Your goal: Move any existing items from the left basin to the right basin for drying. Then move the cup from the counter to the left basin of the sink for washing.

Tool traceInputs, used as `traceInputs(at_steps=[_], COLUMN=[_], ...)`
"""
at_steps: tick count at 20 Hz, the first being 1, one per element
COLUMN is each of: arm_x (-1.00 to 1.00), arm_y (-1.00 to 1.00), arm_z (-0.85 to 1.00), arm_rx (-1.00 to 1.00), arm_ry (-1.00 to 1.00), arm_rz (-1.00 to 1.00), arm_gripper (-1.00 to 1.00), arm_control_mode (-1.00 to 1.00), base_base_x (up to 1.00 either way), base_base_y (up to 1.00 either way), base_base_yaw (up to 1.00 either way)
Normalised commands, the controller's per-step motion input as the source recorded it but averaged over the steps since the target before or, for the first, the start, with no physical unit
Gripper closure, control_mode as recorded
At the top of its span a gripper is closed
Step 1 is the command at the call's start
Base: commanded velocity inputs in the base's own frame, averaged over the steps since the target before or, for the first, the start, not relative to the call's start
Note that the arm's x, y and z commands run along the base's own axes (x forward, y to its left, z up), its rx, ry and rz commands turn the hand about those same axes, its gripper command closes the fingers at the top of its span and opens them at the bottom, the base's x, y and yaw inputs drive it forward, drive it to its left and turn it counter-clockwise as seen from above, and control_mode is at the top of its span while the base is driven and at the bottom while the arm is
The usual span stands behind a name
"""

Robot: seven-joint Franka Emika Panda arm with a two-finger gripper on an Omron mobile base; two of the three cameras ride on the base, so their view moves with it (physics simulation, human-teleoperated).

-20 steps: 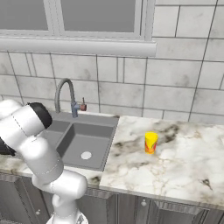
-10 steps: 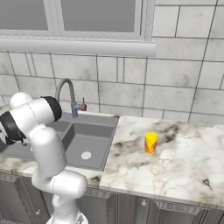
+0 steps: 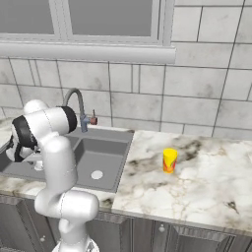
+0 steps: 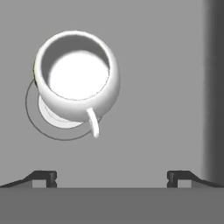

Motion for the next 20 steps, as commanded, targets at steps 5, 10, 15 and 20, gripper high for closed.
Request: traceInputs(at_steps=[5, 10, 15, 20], arm_x=[0.17, 0.11, 0.05, 0.0], arm_y=[0.05, 0.03, 0.04, 0.05], arm_z=[-0.12, -0.09, -0.09, -0.16], arm_rx=[0.0, 0.0, 0.0, 0.0], arm_ry=[0.0, 0.0, 0.0, 0.0], arm_rz=[0.0, 0.0, 0.0, -0.01], arm_gripper=[-1.0, -1.0, -1.0, -1.0], arm_control_mode=[-1.0, -1.0, -1.0, -1.0], base_base_x=[0.0, 0.0, 0.0, 0.0], base_base_y=[0.0, 0.0, 0.0, 0.0], base_base_yaw=[0.0, 0.0, 0.0, 0.0])
